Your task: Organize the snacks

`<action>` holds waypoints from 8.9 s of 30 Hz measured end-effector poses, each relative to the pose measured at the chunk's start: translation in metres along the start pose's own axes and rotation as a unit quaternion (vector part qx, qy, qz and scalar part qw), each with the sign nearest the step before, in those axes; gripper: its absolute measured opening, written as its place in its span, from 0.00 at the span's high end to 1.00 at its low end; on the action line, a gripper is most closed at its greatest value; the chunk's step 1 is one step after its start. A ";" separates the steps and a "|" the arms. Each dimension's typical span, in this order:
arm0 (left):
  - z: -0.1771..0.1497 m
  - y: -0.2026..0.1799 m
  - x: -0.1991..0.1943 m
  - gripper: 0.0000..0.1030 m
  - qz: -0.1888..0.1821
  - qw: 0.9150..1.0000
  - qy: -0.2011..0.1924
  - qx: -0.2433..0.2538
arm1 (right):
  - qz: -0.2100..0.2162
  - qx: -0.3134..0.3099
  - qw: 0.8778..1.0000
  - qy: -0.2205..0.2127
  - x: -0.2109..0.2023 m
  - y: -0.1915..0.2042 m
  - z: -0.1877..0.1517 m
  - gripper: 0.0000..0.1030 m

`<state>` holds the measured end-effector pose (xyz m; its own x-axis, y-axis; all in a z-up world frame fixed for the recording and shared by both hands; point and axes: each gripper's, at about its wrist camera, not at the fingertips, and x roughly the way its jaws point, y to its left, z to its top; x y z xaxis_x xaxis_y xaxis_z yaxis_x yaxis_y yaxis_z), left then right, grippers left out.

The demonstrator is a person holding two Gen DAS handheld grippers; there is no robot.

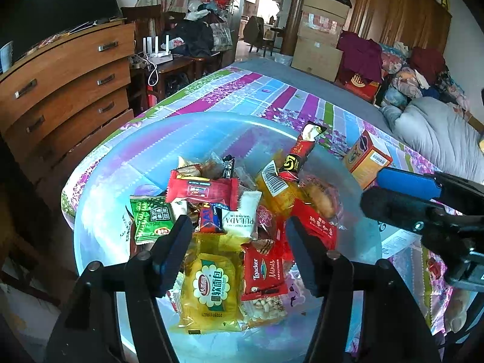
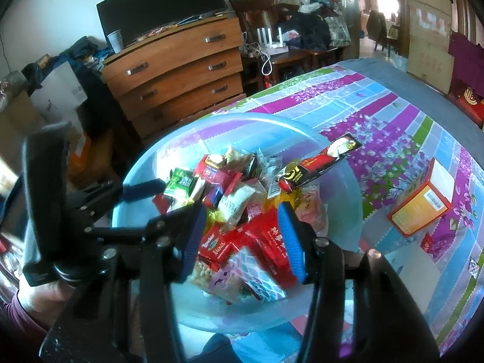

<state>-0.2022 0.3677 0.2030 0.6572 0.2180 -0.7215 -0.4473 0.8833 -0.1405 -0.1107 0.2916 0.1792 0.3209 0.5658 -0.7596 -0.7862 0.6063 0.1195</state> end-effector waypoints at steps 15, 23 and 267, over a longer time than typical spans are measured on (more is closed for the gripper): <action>-0.005 0.002 -0.021 0.29 0.022 0.999 -0.039 -0.031 | -0.007 0.047 0.997 -0.056 -0.053 -0.016 -0.059 0.22; -0.011 -0.025 -0.041 0.29 -0.001 0.998 -0.063 -0.028 | -0.048 0.092 0.995 -0.007 -0.070 -0.043 -0.147 0.14; -0.149 -0.361 0.080 0.01 -0.208 0.944 0.107 0.231 | -0.264 0.325 0.908 0.010 -0.150 -0.278 -0.315 0.00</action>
<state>-0.0786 0.0049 0.0946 0.5576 -0.2334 -0.7966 0.1686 0.9715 -0.1667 -0.1064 -0.1383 0.0582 0.5478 0.0947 -0.8312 -0.0464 0.9955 0.0829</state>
